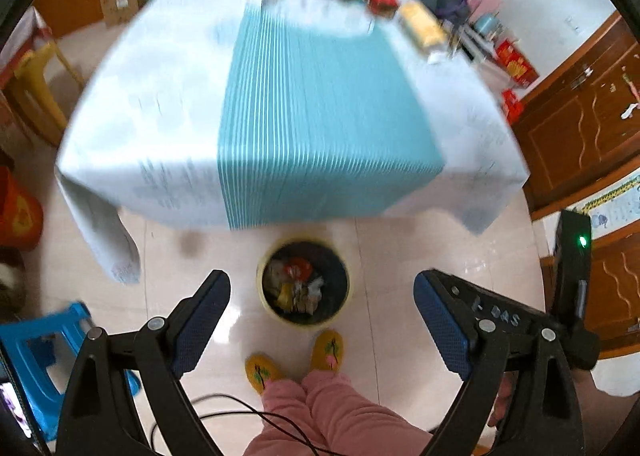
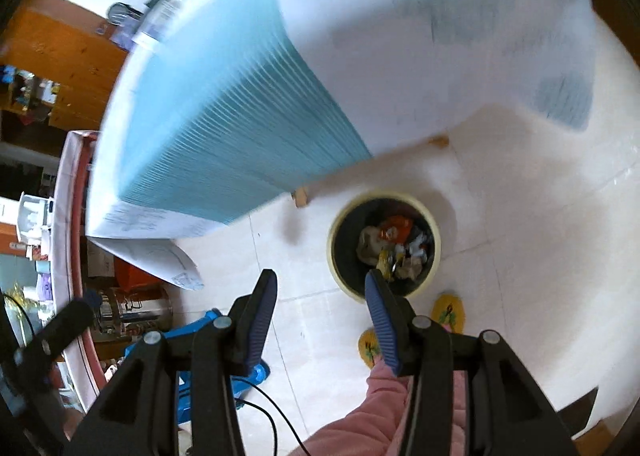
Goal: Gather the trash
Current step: 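Raise both tools and move back toward the remaining items on the table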
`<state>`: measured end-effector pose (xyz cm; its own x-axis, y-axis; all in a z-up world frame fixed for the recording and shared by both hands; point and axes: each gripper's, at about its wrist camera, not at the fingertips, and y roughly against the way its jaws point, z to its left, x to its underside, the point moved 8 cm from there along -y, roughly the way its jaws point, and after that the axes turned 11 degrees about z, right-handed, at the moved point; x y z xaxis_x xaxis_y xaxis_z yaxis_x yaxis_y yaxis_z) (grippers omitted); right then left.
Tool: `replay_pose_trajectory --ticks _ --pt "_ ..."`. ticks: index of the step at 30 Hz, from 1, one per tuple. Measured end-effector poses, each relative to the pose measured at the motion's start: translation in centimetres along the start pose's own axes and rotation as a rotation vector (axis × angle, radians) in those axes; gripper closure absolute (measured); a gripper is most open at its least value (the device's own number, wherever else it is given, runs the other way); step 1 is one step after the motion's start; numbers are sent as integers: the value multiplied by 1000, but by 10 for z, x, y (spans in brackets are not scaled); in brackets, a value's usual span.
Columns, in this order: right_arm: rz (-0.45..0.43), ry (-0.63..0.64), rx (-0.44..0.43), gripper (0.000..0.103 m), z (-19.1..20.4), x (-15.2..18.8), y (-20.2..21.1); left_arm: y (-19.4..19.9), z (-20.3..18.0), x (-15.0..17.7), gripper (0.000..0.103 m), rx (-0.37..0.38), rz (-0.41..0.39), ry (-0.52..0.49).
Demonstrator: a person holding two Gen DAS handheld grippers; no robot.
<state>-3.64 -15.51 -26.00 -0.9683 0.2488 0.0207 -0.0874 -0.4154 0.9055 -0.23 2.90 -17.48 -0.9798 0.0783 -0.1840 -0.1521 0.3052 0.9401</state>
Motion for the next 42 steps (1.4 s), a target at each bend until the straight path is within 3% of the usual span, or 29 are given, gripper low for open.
replay_pose_trajectory --ticks 5,13,18,24,31,36,42 --pt "-135 81 0 57 33 -12 70 63 -9 -27 11 -34 -100 -18" --pt "-398 226 20 57 88 -36 171 119 -13 -65 13 -93 -177 -85" --pt "-454 254 16 57 98 -49 197 136 -9 -85 14 -126 -199 -69" --pt "-425 250 39 57 93 -81 198 135 -2 -117 14 -186 -211 -39" --pt "-353 306 1 57 92 -162 185 96 5 -185 14 -235 -173 38" --pt "-239 370 -62 57 102 -240 165 60 12 -253 14 -269 -137 117" --pt "-94 421 -161 57 123 -306 133 11 29 -318 15 -337 -112 197"
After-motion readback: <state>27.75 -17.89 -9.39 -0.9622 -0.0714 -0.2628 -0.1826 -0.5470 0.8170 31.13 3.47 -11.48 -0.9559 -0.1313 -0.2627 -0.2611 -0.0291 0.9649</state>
